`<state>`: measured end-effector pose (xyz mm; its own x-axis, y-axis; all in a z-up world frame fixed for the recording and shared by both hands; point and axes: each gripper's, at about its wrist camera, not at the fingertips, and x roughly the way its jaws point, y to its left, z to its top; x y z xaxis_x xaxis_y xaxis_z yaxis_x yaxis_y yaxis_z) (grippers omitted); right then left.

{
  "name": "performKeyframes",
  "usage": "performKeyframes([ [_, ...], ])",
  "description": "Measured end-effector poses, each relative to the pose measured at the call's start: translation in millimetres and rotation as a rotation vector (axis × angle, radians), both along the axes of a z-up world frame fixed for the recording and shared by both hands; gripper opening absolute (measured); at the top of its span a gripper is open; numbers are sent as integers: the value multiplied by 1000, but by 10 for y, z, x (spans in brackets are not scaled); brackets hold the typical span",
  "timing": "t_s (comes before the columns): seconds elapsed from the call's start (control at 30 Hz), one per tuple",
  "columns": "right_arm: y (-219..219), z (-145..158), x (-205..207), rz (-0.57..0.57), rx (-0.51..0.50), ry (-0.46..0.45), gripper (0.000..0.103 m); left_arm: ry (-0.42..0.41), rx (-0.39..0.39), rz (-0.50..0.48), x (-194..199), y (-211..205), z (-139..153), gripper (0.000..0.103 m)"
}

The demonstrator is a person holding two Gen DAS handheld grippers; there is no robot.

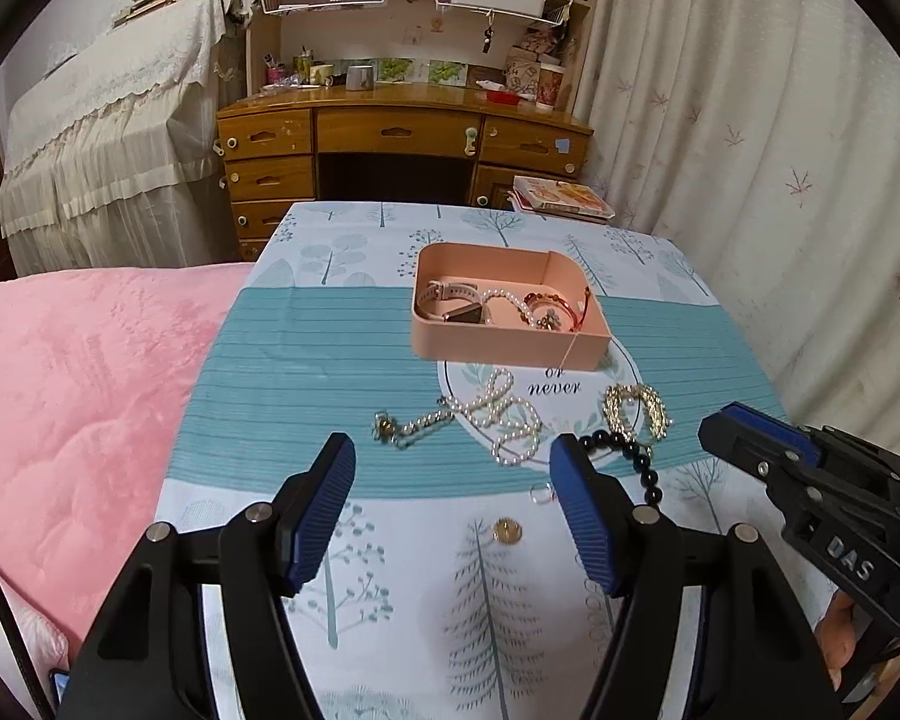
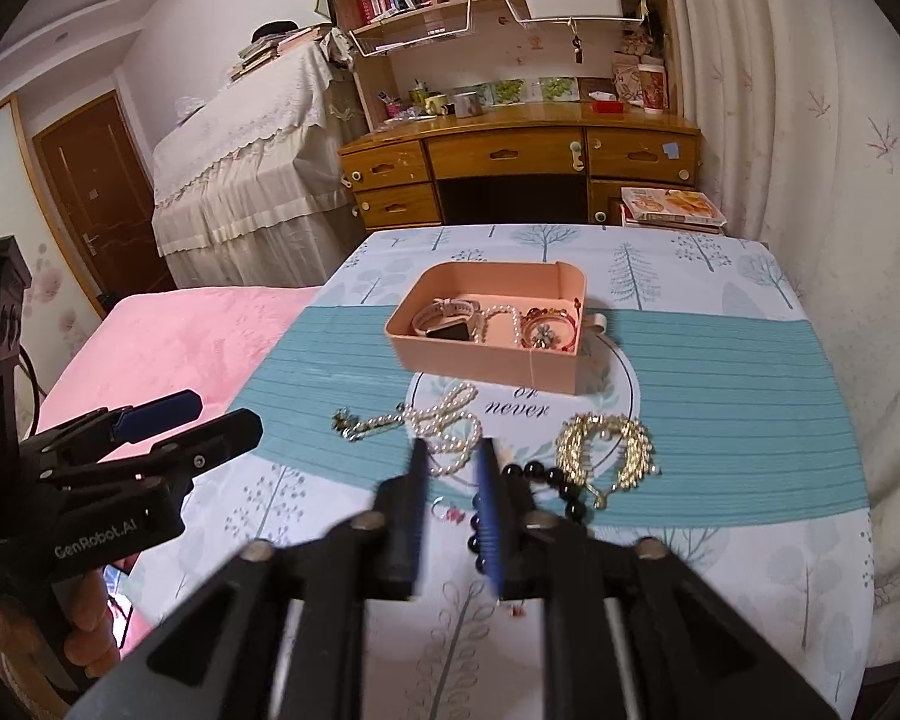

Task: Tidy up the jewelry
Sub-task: 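Withdraw both tools from the box and move the right tool over the black bead bracelet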

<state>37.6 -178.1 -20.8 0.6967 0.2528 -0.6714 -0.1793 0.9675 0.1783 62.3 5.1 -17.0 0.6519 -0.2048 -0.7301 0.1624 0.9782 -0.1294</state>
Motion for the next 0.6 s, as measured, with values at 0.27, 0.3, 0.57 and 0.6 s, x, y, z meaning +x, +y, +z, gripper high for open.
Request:
performKeyframes([
  [0.27,-102,-110,-202,-18,-14,-3,39,28,8,14,-172,32,-157,72],
  [0.3,-115,-128,-208,-21,-16,-1,39,38,5,11,-184,25,-199,73],
  [0.57,-204,-311,-235,-46,-30,24,39,66,18,-17,-279,-82,-411,76],
  [0.6,-217,-345,-231,-50,-31,29,39,67,19,-21,-287,-97,-426,76],
])
